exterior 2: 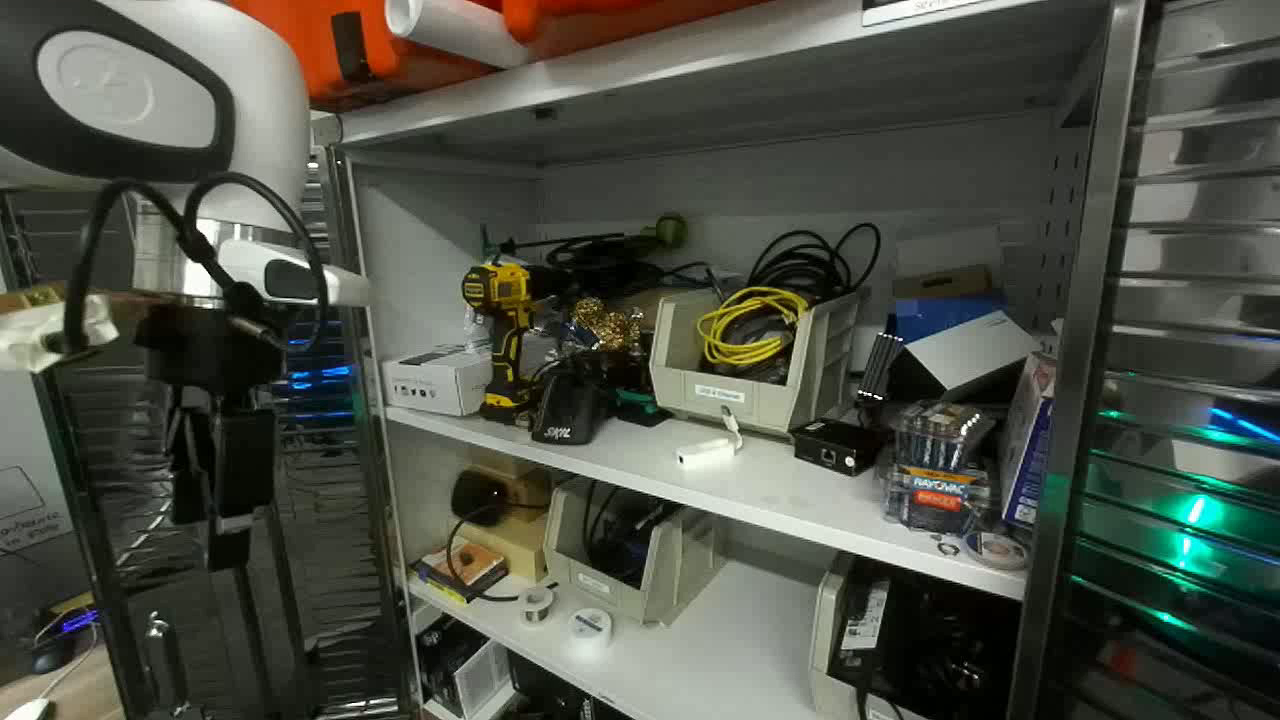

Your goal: Put the white cable in the gray box

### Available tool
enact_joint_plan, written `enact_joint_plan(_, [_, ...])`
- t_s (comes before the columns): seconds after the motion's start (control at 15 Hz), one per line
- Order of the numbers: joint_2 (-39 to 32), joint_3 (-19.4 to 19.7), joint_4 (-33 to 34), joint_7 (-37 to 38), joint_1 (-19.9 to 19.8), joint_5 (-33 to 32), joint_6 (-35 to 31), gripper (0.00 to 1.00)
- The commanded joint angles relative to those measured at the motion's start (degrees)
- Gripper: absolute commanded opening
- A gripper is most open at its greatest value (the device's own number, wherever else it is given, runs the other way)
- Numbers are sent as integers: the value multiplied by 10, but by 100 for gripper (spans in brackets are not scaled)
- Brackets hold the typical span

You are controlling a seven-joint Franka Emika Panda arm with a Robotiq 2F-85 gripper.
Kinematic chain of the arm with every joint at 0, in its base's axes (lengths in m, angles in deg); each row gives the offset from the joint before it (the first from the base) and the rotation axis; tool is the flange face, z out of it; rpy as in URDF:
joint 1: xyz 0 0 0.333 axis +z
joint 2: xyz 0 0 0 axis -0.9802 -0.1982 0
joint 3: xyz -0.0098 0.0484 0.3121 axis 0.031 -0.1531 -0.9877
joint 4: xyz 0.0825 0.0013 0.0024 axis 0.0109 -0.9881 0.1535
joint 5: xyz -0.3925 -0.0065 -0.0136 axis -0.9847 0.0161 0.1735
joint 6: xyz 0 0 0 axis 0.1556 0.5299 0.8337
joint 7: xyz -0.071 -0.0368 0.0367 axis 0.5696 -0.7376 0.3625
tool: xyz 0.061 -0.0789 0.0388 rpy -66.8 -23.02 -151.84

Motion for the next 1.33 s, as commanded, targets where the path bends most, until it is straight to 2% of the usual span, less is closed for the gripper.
enact_joint_plan(0.0, [0, 3, 3, 1, 3, -1, 0, 100])
enact_joint_plan(1.0, [0, 2, 6, 1, 3, -1, 0, 100])
enact_joint_plan(1.27, [-39, 3, 26, 11, -8, -8, -23, 100])
